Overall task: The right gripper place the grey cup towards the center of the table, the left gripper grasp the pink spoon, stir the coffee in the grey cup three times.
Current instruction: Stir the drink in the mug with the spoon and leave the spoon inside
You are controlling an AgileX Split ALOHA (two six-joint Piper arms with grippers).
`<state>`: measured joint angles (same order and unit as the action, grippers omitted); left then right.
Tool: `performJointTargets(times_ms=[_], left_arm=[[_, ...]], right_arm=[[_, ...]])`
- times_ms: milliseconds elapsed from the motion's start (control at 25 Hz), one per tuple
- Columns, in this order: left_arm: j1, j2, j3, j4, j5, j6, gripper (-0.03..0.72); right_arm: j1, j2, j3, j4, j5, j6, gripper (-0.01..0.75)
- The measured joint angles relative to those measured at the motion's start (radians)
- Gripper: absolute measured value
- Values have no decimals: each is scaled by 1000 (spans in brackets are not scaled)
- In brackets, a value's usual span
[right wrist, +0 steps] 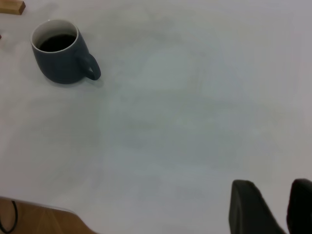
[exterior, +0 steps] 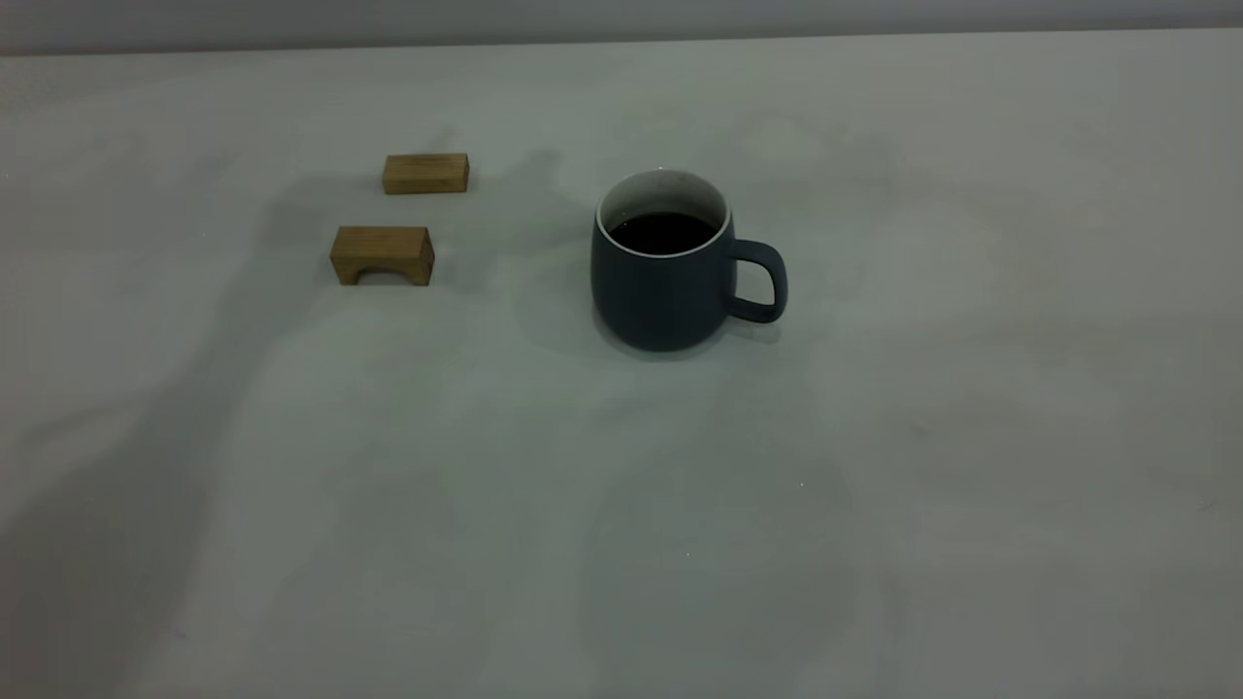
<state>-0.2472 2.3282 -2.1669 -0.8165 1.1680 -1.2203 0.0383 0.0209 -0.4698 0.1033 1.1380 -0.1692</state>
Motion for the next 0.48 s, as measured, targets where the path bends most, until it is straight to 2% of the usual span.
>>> performJointTargets(times_ms=[240,480], left_arm=[[-27,52,-3,-115,0,-142,167],[-51,143,-3,-204,0,-165,167]], right_arm=[[0,0,0,0,0,0,237],[0,0,0,0,0,0,237]])
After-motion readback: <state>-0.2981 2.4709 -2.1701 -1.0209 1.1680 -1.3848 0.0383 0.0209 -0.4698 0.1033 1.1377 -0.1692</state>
